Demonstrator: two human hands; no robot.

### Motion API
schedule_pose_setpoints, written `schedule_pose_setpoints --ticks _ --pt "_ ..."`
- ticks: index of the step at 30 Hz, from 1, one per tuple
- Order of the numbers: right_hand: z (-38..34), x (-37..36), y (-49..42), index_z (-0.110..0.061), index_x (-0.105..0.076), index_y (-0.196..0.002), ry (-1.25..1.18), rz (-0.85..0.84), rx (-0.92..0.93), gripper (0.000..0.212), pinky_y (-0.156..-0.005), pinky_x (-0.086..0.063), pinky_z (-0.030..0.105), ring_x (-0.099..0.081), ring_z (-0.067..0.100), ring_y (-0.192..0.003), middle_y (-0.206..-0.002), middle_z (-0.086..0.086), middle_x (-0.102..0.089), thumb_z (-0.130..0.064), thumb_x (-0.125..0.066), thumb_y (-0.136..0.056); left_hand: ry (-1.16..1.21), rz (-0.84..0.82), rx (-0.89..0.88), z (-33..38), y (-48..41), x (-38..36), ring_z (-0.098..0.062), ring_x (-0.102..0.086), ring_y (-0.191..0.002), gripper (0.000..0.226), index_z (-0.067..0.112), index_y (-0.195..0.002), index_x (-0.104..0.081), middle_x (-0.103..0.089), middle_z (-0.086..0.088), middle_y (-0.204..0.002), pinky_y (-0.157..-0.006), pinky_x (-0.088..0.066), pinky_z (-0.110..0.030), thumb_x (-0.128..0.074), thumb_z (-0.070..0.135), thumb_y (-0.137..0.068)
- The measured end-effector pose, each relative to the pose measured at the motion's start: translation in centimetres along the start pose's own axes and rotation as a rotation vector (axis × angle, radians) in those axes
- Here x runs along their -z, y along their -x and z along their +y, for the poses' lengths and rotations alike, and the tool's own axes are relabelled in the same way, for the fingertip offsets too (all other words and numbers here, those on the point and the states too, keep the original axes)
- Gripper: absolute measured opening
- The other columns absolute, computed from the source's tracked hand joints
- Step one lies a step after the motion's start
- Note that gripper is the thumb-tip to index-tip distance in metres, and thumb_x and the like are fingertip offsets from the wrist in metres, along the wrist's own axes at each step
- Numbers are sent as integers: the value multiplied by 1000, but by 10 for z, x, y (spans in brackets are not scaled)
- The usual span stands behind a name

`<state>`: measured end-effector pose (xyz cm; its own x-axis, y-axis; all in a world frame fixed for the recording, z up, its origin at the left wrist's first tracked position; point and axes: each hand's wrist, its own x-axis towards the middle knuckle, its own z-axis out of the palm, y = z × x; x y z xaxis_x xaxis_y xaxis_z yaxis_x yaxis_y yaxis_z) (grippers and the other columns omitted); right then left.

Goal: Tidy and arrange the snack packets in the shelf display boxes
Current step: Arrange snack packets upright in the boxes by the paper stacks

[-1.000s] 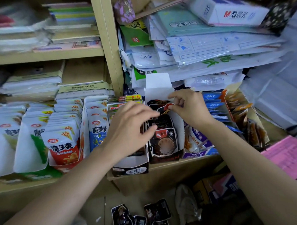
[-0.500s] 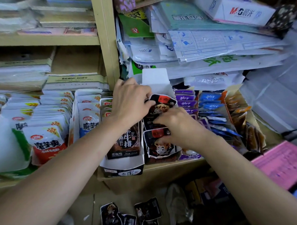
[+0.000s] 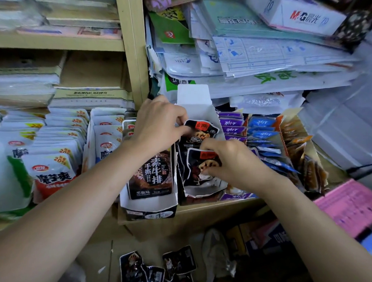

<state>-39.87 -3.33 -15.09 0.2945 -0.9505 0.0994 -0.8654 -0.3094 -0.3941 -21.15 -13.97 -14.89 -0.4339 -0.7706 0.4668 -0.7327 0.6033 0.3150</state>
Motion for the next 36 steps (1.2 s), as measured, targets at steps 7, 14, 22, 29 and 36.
schedule_pose_setpoints --ticks 7,14,22,29,36 --pt "10 21 5 -21 -64 -107 -52 270 -39 29 -62 -43 12 -58 -6 -66 -87 -9 -71 -19 -82 -83 52 -36 -26 -2 -3 6 -19 -53 -87 17 28 -91 -75 -62 14 -74 -71 -27 -31 -79 43 -84" --pt "7 37 13 -17 -68 -89 -220 248 -35 19 -66 -48 19 -64 7 -73 -78 -10 -71 -15 -84 -80 46 -59 -83 -4 2 10 -23 -58 -94 25 34 -102 -78 -66 -3 -92 -74 -34 -32 -79 46 -81" --pt "13 32 4 -9 -68 -75 -7 648 3 16 -64 -48 21 -55 1 -73 -78 -9 -69 -11 -84 -78 139 129 -38 -6 4 5 -11 -50 -86 31 25 -105 -66 -64 15 -86 -73 -38 -31 -82 19 -78" --pt "25 28 -21 -17 -76 -86 -91 427 -8 11 -68 -54 37 -66 18 -71 -78 -1 -73 -14 -83 -79 89 192 -138 -3 12 5 -19 -53 -92 14 19 -94 -70 -60 10 -92 -79 -42 -34 -70 16 -80" --pt "26 -2 -49 -12 -79 -89 73 309 104 15 -65 -53 40 -65 30 -73 -81 7 -67 -10 -84 -75 143 91 -150 -5 20 6 -16 -53 -102 33 25 -111 -74 -66 12 -101 -89 -44 -39 -62 33 -82"
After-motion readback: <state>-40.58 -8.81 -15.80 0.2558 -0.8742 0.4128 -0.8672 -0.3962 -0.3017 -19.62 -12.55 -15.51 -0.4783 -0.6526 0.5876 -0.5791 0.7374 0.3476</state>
